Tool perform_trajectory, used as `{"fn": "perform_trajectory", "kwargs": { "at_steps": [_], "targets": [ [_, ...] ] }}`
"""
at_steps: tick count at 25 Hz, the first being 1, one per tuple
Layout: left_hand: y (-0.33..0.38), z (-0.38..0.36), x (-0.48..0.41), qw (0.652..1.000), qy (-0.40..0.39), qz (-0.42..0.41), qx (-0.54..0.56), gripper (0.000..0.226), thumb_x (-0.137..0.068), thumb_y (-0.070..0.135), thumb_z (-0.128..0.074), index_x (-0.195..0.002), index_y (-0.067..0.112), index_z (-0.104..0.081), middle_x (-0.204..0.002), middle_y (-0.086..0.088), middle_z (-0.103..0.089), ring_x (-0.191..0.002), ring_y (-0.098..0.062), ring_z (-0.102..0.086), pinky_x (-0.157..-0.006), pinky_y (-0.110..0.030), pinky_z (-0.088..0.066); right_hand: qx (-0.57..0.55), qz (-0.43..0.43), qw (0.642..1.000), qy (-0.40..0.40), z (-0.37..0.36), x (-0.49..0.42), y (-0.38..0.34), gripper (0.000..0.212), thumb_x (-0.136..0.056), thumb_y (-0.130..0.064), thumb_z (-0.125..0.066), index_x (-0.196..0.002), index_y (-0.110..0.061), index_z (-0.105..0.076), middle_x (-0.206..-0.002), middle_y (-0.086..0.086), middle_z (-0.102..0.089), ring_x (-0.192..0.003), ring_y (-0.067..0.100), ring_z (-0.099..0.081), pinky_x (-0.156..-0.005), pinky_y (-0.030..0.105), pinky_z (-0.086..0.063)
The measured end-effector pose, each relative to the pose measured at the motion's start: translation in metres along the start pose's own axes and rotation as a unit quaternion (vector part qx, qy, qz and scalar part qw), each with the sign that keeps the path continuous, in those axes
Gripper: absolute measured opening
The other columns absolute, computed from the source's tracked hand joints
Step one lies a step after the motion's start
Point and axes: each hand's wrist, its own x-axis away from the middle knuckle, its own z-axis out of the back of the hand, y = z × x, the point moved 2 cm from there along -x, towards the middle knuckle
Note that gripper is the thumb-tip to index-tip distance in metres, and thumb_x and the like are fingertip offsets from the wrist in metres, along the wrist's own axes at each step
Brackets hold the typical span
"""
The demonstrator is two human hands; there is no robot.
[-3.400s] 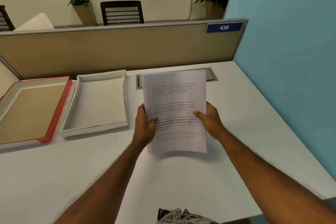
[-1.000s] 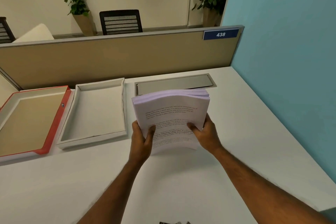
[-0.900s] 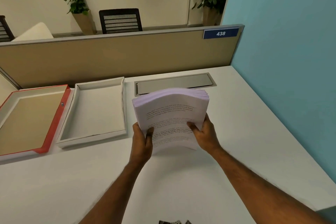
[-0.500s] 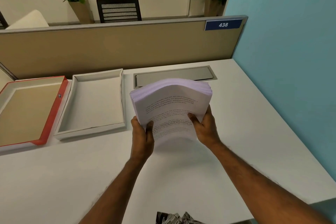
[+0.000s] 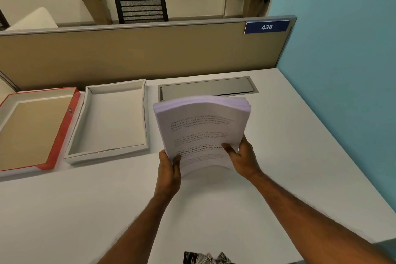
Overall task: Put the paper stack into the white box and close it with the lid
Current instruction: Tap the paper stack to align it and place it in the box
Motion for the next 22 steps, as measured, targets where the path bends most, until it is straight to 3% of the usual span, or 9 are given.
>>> {"fn": "perform_trajectory", "kwargs": {
  "at_steps": [4, 8, 11, 16, 18, 22],
  "targets": [
    [0.012, 0.011, -0.019, 1.000, 0.001, -0.007, -0.021, 0.022, -0.097, 0.033, -0.046, -0.115, 0.024, -0.035, -0.107, 0.020, -0.052, -0.093, 0.007, -0.061, -0.060, -0.005, -0.049, 0.012, -0.004, 1.000, -0.018, -0.002, -0.013, -0.009, 0.038, -0.090, -0.028, -0.066, -0.120, -0.010, -0.052, -0.110, 0.003, -0.068, -0.095, 0.024, -0.069, -0.078, 0.036, -0.061],
    [0.024, 0.028, -0.044, 0.998, -0.018, 0.027, -0.049, 0.026, -0.098, 0.032, -0.050, -0.116, 0.015, -0.041, -0.106, 0.005, -0.057, -0.090, -0.005, -0.061, -0.064, -0.014, -0.052, -0.011, -0.042, 0.999, -0.020, -0.008, -0.030, -0.021, 0.033, -0.090, -0.030, -0.065, -0.117, -0.015, -0.053, -0.113, 0.001, -0.067, -0.095, 0.021, -0.068, -0.080, 0.036, -0.059],
    [0.027, 0.033, -0.053, 0.996, -0.029, 0.067, -0.041, 0.024, -0.099, 0.029, -0.049, -0.115, 0.012, -0.044, -0.109, -0.002, -0.058, -0.091, -0.007, -0.061, -0.063, -0.013, -0.049, -0.022, -0.070, 0.997, -0.014, -0.016, -0.037, -0.025, 0.028, -0.092, -0.031, -0.063, -0.114, -0.017, -0.054, -0.113, 0.001, -0.067, -0.094, 0.019, -0.067, -0.079, 0.034, -0.057],
    [0.015, 0.040, -0.043, 0.983, -0.024, 0.171, 0.064, 0.026, -0.097, 0.029, -0.053, -0.118, 0.016, -0.045, -0.111, -0.009, -0.066, -0.095, -0.026, -0.069, -0.077, -0.039, -0.059, -0.024, -0.121, 0.992, -0.018, -0.031, -0.032, -0.015, 0.028, -0.091, -0.030, -0.064, -0.113, -0.013, -0.058, -0.114, 0.005, -0.069, -0.096, 0.023, -0.068, -0.083, 0.039, -0.058],
    [0.009, 0.042, -0.038, 0.969, -0.033, 0.215, 0.121, 0.023, -0.096, 0.026, -0.055, -0.115, 0.020, -0.044, -0.109, -0.010, -0.068, -0.090, -0.024, -0.072, -0.072, -0.036, -0.060, -0.039, -0.152, 0.987, -0.036, -0.035, -0.029, -0.008, 0.030, -0.091, -0.028, -0.064, -0.115, -0.011, -0.059, -0.117, 0.008, -0.069, -0.097, 0.025, -0.069, -0.085, 0.042, -0.058],
    [-0.003, 0.047, -0.029, 0.969, -0.042, 0.209, 0.126, 0.029, -0.097, 0.026, -0.055, -0.122, 0.018, -0.042, -0.117, -0.011, -0.068, -0.091, -0.020, -0.072, -0.072, -0.032, -0.060, -0.052, -0.192, 0.978, -0.058, -0.046, -0.020, 0.000, 0.033, -0.092, -0.025, -0.064, -0.119, -0.007, -0.058, -0.121, 0.012, -0.068, -0.100, 0.028, -0.069, -0.088, 0.045, -0.057]
  ]
}}
